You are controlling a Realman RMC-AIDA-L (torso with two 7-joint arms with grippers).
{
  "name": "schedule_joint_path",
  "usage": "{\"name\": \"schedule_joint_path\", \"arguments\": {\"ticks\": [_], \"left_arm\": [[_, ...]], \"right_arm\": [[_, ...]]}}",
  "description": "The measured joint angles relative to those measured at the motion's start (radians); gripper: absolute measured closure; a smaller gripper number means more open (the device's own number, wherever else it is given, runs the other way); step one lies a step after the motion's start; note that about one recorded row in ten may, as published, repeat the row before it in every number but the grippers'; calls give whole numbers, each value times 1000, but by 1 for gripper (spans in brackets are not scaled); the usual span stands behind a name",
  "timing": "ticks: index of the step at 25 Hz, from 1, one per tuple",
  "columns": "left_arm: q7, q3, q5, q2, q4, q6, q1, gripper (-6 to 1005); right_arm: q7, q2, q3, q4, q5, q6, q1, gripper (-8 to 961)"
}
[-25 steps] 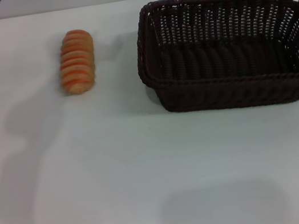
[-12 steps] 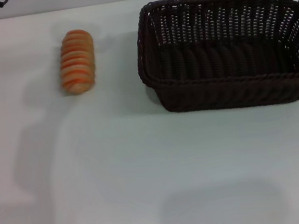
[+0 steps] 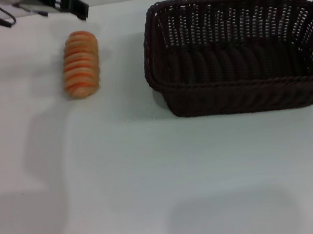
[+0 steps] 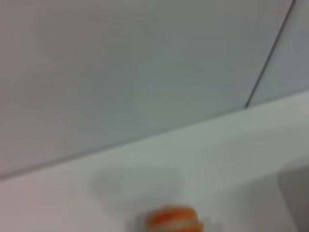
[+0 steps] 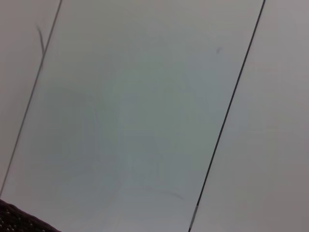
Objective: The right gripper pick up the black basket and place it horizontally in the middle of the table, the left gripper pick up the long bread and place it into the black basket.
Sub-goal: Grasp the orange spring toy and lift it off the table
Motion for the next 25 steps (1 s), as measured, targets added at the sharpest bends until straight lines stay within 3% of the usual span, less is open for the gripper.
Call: {"name": "schedule_joint_path", "arguments": {"ticks": [14,25], "left_arm": [[0,34,1,-1,-219,-106,-10,223],[1,37,-2,-8,-312,-181,-20,242]], "right_arm": [[7,-1,-3,5,3,36,12,677],[11,-2,-10,11,-2,39,29,677]]}}
